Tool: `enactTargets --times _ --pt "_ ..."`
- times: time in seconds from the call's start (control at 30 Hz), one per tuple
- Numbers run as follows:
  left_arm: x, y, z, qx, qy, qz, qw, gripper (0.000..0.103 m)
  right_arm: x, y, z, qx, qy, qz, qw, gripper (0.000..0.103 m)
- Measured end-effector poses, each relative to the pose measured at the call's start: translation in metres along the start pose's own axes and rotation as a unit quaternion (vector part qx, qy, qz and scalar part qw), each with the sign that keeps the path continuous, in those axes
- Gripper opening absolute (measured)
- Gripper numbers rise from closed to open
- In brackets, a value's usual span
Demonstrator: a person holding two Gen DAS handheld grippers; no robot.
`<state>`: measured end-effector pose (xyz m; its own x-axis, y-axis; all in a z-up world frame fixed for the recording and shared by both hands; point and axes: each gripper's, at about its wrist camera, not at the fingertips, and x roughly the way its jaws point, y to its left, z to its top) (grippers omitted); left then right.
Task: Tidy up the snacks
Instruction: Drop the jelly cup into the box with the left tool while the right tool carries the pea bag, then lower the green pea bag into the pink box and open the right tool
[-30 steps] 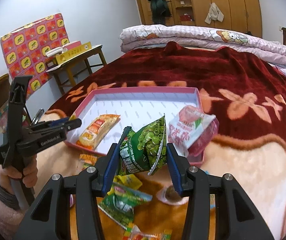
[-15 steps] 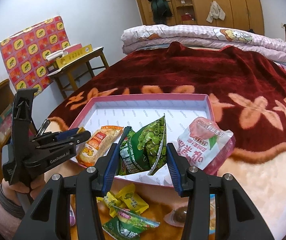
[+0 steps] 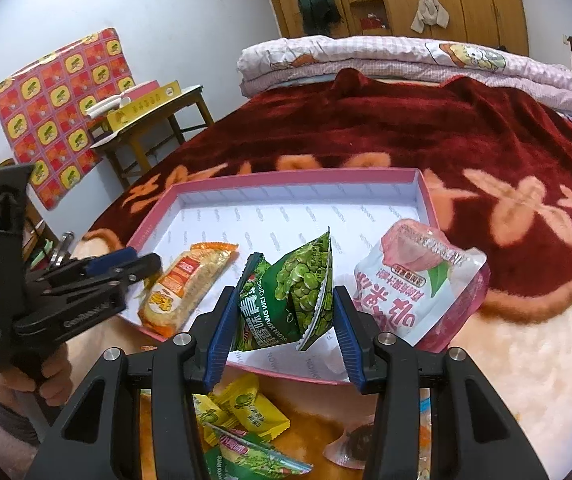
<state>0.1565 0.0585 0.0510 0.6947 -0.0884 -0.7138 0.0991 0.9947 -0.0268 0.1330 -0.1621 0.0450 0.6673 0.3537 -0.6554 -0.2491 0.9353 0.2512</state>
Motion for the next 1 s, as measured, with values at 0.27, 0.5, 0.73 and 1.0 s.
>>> enactTargets --times 0.27,0.5,0.73,1.0 --pt "-0.008 -0.003 -0.002 0.006 -0.005 -0.005 1.0 0.04 0.01 -0.009 -0.004 0.02 0.015 -0.002 1.0 0.048" --pt "-0.011 -0.005 -0.004 0.007 -0.005 -0.007 0.9999 0.041 0.004 -0.006 -0.003 0.013 0.004 0.0 1.0 0.061" --pt "-0.019 -0.005 -0.007 0.004 -0.009 -0.006 0.9999 0.043 -0.006 0.003 -0.003 0.0 -0.009 0.005 1.0 0.064" --pt "-0.035 -0.002 -0.014 -0.001 -0.012 -0.009 0.9999 0.043 -0.021 0.008 -0.001 0.0 -0.023 0.01 1.0 0.064"
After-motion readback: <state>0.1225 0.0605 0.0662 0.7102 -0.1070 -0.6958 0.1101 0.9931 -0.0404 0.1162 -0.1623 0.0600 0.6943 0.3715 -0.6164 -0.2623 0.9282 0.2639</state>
